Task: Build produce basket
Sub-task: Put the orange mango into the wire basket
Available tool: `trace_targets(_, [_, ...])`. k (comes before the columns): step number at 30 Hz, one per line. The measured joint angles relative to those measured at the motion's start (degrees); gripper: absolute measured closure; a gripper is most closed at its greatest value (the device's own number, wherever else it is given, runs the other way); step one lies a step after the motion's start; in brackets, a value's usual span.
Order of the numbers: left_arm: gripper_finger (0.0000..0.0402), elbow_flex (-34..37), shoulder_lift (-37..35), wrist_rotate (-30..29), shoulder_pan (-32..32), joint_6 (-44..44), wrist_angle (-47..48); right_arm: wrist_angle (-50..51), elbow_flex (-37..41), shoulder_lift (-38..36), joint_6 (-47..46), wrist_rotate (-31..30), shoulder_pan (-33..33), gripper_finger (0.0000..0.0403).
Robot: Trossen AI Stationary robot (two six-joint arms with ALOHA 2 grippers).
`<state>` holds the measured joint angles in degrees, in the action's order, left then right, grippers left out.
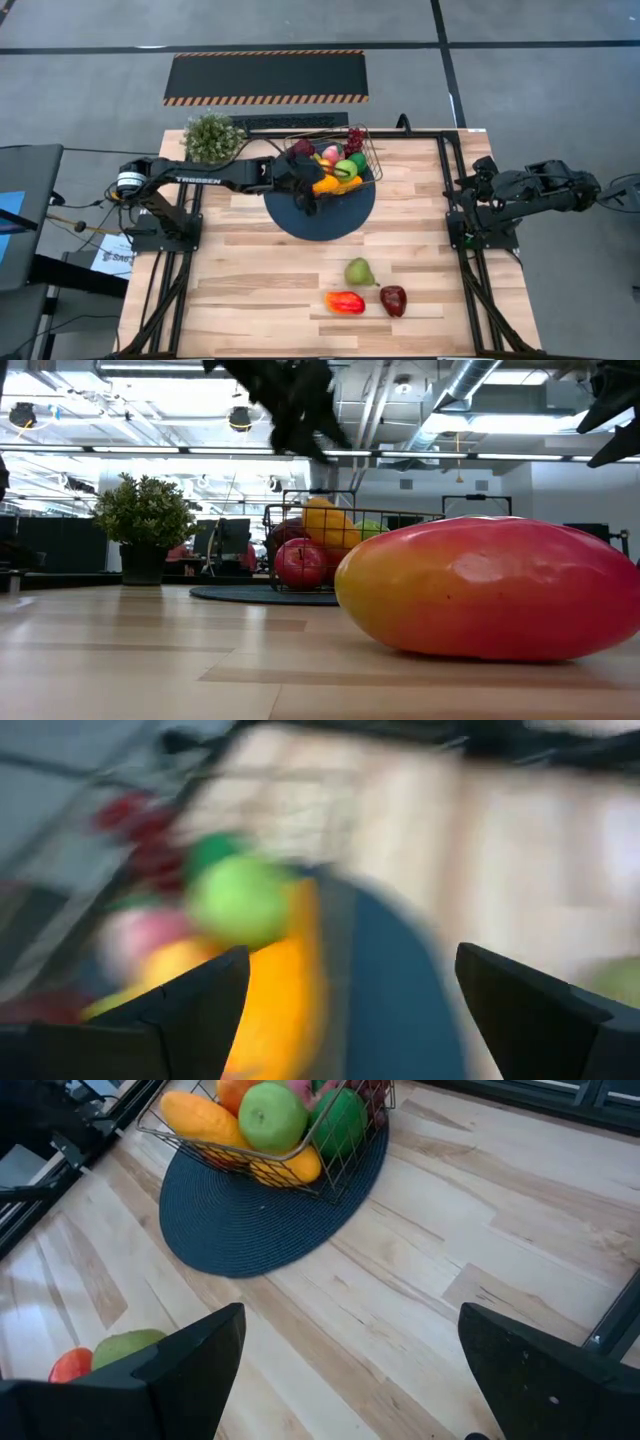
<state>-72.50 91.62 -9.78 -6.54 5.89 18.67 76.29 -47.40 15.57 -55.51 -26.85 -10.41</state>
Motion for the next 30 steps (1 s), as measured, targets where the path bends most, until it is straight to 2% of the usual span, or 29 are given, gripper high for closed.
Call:
trace_targets(4, [0.0063, -2.7, 0.1, 10.9, 4.1, 2.9, -0.9, 0.0, 0.0, 0.0, 0.0, 0.0, 0.0, 0.0017])
trace_targets(8, [0.0063, -2.6, 0.2, 12.7, 11.2, 5.7, -0.9, 0.0, 0.0, 0.0, 0.0, 0.0, 0.0, 0.0017])
trace_targets(11, [0.0064, -2.0, 0.3, 8.6, 17.7, 9.6, -1.6, 0.0, 0.0, 0.0, 0.0, 0.0, 0.0, 0.0017])
trace_targets(16, [0.0064, -0.6, 0.3, -3.8, 28.5, 14.0, -2.1, 0.0, 0.0, 0.0, 0.0, 0.0, 0.0, 0.0017])
trace_targets(22, [0.0064, -0.2, 0.4, -14.8, 36.1, 19.1, -3.8, 0.0, 0.0, 0.0, 0.3, 0.0, 0.0, 0.0017])
trace_targets(25, [0.0064, -0.2, 0.4, -17.4, 37.5, 20.8, -5.2, 0.0, 0.0, 0.0, 0.5, 0.0, 0.0, 0.0017])
trace_targets(30, [0.0064, -0.2, 4.3, -17.7, 38.4, 18.6, -12.6, 0.0, 0.0, 0.0, 0.5, 0.0, 0.0, 0.0017])
